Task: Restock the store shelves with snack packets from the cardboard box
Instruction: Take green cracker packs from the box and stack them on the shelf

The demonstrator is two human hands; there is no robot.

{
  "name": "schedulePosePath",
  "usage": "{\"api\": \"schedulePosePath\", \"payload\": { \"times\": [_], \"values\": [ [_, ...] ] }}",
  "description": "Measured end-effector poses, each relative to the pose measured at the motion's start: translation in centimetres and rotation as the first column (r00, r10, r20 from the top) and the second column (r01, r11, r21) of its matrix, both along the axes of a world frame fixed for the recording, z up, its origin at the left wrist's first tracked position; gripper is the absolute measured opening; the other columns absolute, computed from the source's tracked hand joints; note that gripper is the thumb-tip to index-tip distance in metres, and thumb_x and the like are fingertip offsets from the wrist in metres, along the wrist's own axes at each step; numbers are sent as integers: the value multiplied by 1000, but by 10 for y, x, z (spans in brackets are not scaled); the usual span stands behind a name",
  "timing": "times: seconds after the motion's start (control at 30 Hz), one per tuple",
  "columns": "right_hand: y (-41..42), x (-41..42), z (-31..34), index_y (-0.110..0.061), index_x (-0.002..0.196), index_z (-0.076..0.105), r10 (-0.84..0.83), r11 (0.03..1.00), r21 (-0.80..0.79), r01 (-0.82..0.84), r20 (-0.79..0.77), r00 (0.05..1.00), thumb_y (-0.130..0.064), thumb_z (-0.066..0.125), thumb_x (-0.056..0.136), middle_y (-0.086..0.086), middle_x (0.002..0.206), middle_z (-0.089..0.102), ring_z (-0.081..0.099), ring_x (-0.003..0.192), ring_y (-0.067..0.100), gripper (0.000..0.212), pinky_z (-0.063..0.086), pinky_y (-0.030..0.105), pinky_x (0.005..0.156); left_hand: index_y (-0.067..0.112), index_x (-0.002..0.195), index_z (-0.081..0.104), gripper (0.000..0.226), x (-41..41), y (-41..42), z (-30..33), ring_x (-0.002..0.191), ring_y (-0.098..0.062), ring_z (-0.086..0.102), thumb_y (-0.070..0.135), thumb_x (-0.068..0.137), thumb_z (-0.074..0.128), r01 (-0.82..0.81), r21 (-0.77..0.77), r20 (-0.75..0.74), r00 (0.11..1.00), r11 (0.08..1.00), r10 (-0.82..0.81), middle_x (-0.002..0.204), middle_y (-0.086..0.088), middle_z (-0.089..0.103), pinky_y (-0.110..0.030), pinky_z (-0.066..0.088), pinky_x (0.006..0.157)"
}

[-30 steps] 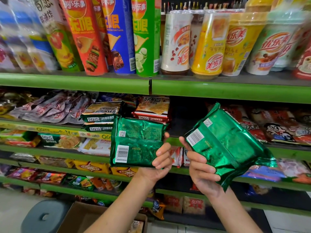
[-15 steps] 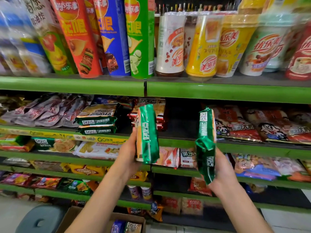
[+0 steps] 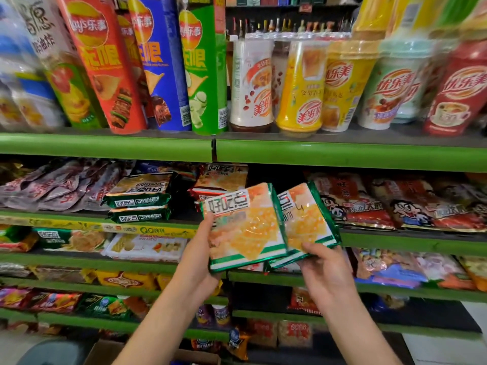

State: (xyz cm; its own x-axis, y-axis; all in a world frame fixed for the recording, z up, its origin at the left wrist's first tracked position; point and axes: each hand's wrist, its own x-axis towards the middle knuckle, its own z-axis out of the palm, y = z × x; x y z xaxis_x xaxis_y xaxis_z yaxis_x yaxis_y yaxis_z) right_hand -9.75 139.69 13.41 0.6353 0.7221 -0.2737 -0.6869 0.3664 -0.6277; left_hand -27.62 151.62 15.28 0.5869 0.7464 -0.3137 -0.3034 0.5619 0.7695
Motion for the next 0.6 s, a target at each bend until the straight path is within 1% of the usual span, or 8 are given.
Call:
{"api": "schedulePosePath", "payload": {
  "times": [0.1, 0.2, 0.27, 0.33, 0.43, 0.47, 0.53, 0.6],
  "values": [
    [6, -8, -2, 2, 129, 53, 19, 1000, 21, -19, 28, 999, 18, 44, 82, 19, 105, 68, 70, 91, 31, 51, 59, 45, 81, 21, 105, 79, 47, 19, -15, 3, 97, -32, 75, 58, 80, 63, 15, 12, -48, 999, 1000, -15, 111, -12, 76, -45, 64, 72],
    [-1, -7, -3, -4, 137, 50, 150, 983, 87, -159, 104, 983, 6, 52, 73, 21, 124, 67, 70, 105, 35, 65, 61, 49, 78, 23, 133, 55, 61, 29, -21, 4, 99, -34, 74, 45, 79, 74, 18, -1, -15, 1000, 1000, -18, 115, -9, 75, -42, 62, 67],
    [-10, 1, -4, -16, 142, 47, 236, 965, 62, -254, 205, 950, -2, 61, 68, 20, 131, 64, 66, 113, 37, 76, 58, 56, 86, 27, 132, 51, 66, 30, -21, 2, 96, -32, 75, 35, 73, 79, 25, 31, -8, 1000, 999, -25, 112, -7, 76, -40, 61, 65],
    [-18, 9, -3, -21, 137, 49, 316, 942, 13, -335, 298, 901, -13, 69, 67, 18, 130, 64, 64, 115, 37, 73, 51, 62, 95, 31, 127, 54, 61, 29, -21, 0, 94, -29, 76, 36, 72, 79, 20, 82, -55, 998, 996, -16, 109, -4, 77, -41, 61, 67],
    [-26, 26, 3, -16, 124, 57, 383, 923, -228, -310, 478, 790, -40, 75, 67, 13, 123, 67, 68, 106, 24, 64, 53, 48, 91, 36, 133, 49, 54, 30, -18, -6, 102, -23, 74, 39, 85, 74, 21, 194, -160, 987, 981, 10, 109, 3, 77, -53, 54, 96],
    [-28, 30, 7, -21, 123, 57, 412, 905, -334, -263, 537, 736, -50, 77, 63, 8, 126, 66, 66, 109, 20, 70, 50, 46, 95, 36, 135, 47, 54, 32, -18, -7, 101, -21, 74, 38, 87, 73, 20, 245, -182, 983, 969, 26, 107, 5, 77, -50, 54, 96],
    [-27, 37, 13, -34, 129, 52, 478, 859, -476, -187, 616, 626, -61, 83, 54, -8, 133, 60, 59, 119, 9, 86, 46, 38, 104, 35, 135, 44, 57, 39, -20, -8, 96, -19, 75, 36, 86, 74, 15, 321, -183, 982, 947, 46, 106, 7, 77, -40, 61, 82],
    [-22, 41, 22, -43, 134, 43, 512, 840, -520, -152, 670, 538, -63, 88, 50, -25, 125, 61, 59, 109, -12, 97, 50, 17, 91, 39, 137, 39, 66, 47, -20, -6, 95, -17, 75, 42, 83, 76, 24, 402, -200, 978, 915, 63, 106, 10, 76, -36, 62, 77]
  ]
}}
